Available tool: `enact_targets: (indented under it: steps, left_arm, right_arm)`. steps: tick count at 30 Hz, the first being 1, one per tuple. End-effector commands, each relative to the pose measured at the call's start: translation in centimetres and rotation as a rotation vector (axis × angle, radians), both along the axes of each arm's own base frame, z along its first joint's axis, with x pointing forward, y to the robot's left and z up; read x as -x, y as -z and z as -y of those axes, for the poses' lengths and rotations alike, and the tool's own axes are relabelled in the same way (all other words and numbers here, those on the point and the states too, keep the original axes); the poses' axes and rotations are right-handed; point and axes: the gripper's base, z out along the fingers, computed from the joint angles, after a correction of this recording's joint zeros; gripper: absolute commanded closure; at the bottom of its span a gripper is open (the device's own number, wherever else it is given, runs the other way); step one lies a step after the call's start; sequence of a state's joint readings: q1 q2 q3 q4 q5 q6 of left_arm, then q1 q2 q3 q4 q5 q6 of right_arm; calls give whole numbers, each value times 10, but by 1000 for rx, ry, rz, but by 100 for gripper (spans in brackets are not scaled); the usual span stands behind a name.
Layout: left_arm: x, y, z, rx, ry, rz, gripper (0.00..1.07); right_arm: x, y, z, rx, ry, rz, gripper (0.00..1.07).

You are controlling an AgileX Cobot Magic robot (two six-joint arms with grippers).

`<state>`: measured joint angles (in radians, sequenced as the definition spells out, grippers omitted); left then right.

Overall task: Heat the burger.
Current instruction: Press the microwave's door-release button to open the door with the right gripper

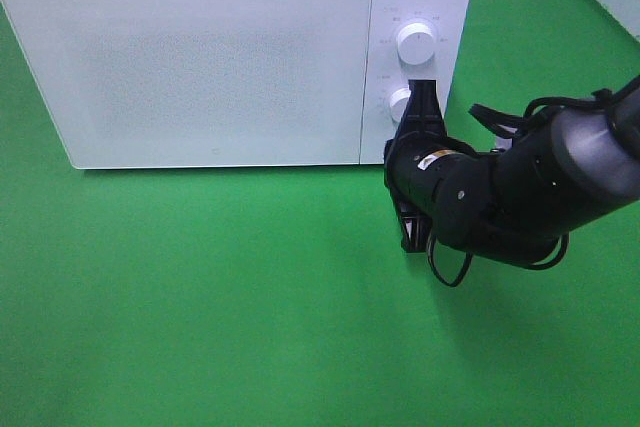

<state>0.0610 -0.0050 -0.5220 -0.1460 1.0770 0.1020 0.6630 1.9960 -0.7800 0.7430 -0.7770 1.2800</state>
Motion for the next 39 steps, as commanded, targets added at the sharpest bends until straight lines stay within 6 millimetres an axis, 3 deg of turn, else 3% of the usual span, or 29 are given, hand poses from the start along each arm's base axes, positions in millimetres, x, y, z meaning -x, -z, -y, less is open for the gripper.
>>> enact_targets:
  steps: [1,24,39]
  left_arm:
    - [0,1,0,5,-6,6,4]
    - [0,1,0,5,-6,6,4]
    - [0,1,0,5,-6,6,4]
  right_arm:
    - [-11,4,1,7,3,-5,107]
    - [-40,14,6,33,42,11,107]
    - [-47,15,18,60,78,44,107]
